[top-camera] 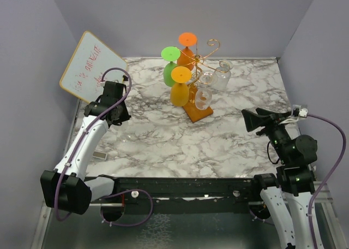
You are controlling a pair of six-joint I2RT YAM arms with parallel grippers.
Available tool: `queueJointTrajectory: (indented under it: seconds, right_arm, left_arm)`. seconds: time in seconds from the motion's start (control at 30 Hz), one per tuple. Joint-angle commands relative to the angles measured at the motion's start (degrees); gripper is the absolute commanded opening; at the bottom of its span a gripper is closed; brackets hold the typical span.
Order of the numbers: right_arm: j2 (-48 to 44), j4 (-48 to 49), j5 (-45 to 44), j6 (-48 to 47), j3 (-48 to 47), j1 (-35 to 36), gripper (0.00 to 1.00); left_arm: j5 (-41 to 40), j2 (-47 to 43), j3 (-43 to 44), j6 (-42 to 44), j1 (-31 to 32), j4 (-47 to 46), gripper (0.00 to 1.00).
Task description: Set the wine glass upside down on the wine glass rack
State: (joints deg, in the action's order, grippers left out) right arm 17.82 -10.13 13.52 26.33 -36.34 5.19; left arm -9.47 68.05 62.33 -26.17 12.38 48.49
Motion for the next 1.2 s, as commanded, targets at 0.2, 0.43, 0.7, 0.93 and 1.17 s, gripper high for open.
queueJointTrajectory:
  seconds: [0.2, 0.43, 0.7, 0.93, 1.17]
  right_arm:
    - [1.2, -1.1, -2.6, 3.9, 0.6, 0.2, 0.75]
    - [1.6, -5.7, -7.6, 16.7, 3.2, 0.1, 0.75]
    - [-2.9, -2.3, 3.6, 37.5, 13.1, 0.2, 0.76]
    - [-4.8, 0.8, 10.1, 58.6, 20.1, 0.2, 0.77]
    - [-2.9, -3.4, 12.3, 64.0, 17.2, 0.1, 0.76]
  left_arm:
    - [4.8, 0.6, 1.0, 2.9, 0.4, -0.4, 0.0]
    - [22.4, -1.9, 3.1, 5.1, 4.7, -4.4, 0.0]
    - [25.3, -3.2, 0.8, 4.4, 18.5, -16.5, 0.0]
    - [16.3, -8.9, -7.7, -1.3, 30.3, -36.2, 0.0]
    - [10.2, -11.3, -17.0, -6.4, 38.0, -54.9, 0.0]
